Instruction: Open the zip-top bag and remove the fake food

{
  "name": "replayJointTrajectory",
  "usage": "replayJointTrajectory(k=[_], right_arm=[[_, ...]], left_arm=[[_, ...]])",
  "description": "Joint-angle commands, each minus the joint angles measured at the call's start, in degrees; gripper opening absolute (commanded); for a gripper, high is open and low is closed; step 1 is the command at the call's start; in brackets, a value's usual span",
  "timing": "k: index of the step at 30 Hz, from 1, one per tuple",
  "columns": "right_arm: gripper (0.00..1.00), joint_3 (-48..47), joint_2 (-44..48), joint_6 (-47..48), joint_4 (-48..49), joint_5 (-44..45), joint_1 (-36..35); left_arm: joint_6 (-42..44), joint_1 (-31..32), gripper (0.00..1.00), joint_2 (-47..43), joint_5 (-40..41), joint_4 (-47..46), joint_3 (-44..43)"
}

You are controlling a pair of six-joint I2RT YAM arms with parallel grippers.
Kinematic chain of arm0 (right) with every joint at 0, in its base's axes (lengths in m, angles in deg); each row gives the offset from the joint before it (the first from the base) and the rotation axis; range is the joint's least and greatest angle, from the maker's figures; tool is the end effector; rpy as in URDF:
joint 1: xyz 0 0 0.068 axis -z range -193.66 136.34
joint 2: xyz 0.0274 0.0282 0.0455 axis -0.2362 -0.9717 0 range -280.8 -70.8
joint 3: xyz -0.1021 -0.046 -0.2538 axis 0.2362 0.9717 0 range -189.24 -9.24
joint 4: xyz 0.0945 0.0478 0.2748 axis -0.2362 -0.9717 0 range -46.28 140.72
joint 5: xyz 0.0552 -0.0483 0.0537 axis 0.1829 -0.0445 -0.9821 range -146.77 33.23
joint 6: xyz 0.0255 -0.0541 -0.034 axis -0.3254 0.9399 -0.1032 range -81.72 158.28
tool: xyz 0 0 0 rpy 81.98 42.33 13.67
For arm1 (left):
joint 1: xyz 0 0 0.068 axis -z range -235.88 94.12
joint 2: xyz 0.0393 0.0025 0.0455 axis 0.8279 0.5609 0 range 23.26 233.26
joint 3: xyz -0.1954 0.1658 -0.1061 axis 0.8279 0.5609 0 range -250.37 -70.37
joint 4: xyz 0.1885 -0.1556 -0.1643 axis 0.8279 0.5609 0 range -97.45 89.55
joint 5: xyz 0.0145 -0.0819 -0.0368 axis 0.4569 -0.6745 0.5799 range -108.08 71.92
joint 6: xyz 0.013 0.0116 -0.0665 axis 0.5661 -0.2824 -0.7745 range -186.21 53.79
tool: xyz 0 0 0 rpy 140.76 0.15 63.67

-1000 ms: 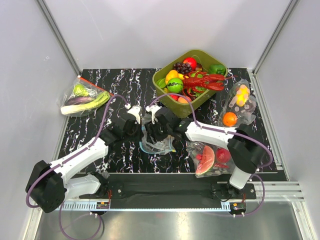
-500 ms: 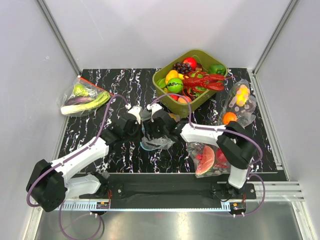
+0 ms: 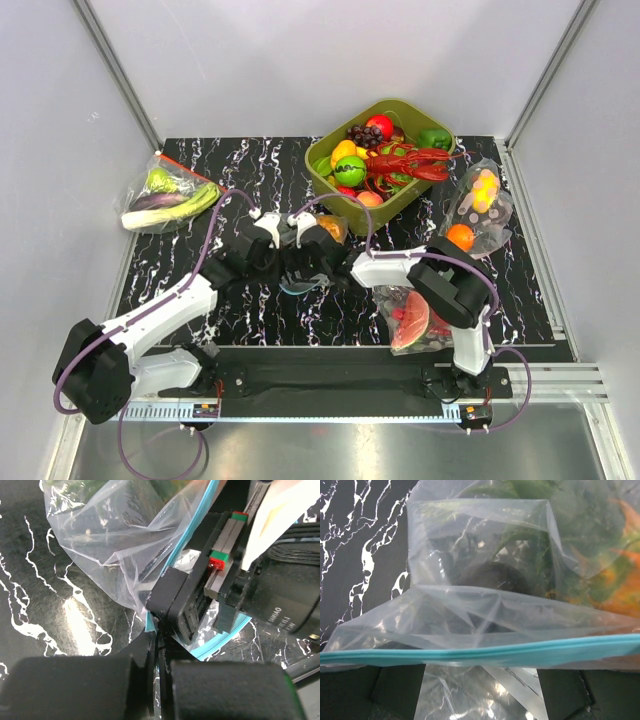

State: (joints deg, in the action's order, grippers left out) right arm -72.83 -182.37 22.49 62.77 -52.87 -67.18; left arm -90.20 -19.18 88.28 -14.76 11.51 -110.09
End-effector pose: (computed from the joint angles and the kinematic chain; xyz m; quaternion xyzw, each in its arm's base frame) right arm 0.2740 0.3641 0.1197 -0.2732 0.8474 0.2334 0.3910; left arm 0.2249 -0.1636 0.2013 0.0908 0.9166 -0.1733 0.3488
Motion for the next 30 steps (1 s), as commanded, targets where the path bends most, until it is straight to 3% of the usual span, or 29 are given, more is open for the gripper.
replayJointTrajectory(k=[1,4,9,13,30], right_arm=[[0.86,1.2,-2.1,1.6,8.6,-0.4,-0.1],[0.84,3.0,-2.0,2.2,11.9,1.3,-0.1],[0.53,7.2,0.7,3.0,18.4,3.9,-0.1],[0.45,8.7,7.6,3.4,16.1,2.8,-0.1],[0.43,7.3,30.9,3.9,-21.4,-10.6,-0.1]], left_arm=[[-0.3,0.6,0.0,-0.2,-2.1,-2.4,-0.5],[-0.3,0.5,0.0,-0.3,-2.1,-2.3,-0.4],[-0.4,0.5,0.0,0.1,-1.8,-2.3,-0.4],[-0.3,0.5,0.0,0.7,-0.9,-2.3,-0.4],[-0.2,0.4,0.0,0.6,1.7,-2.1,-1.0]])
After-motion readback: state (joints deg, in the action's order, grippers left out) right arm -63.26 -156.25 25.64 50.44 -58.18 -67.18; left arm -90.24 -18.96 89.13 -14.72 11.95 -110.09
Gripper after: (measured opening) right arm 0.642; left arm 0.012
